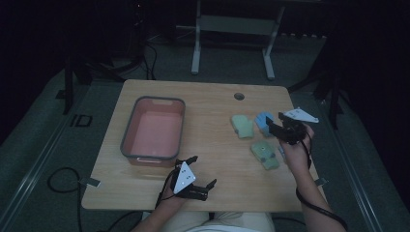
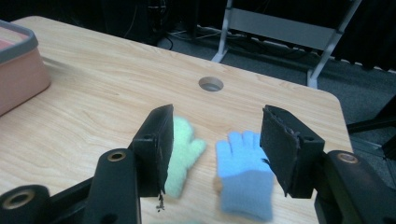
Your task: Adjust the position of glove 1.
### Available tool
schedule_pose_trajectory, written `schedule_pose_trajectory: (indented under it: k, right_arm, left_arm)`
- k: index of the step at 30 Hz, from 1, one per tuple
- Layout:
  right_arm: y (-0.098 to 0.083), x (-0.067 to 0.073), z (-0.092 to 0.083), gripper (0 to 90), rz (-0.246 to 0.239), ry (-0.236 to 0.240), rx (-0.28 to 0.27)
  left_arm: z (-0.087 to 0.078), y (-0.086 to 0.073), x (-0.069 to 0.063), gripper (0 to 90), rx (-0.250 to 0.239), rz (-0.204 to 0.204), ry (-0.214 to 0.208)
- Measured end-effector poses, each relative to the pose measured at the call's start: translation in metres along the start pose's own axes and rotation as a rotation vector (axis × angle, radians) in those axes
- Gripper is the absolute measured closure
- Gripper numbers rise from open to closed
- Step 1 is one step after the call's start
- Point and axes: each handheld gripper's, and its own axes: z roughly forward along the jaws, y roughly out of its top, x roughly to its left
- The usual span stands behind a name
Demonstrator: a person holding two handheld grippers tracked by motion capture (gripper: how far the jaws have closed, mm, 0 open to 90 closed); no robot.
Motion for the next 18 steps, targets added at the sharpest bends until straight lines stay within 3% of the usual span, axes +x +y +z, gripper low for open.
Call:
schedule_pose_trajectory:
  k: [11,13,18]
  right_arm:
    - [0.000,0.018,0.046,47.7,-0.049,0.103,0.046]
    - [-0.002,0.019,0.055,51.8,-0.070,0.114,0.048]
    - [-0.005,0.018,0.076,59.1,-0.070,0.129,0.092]
  left_arm:
    - [0.000,0.000,0.000,0.0,-0.006,-0.004,-0.001]
    - [0.000,0.000,0.000,0.0,-0.006,-0.004,-0.001]
    - [0.000,0.000,0.001,0.0,-0.005,-0.008,-0.001]
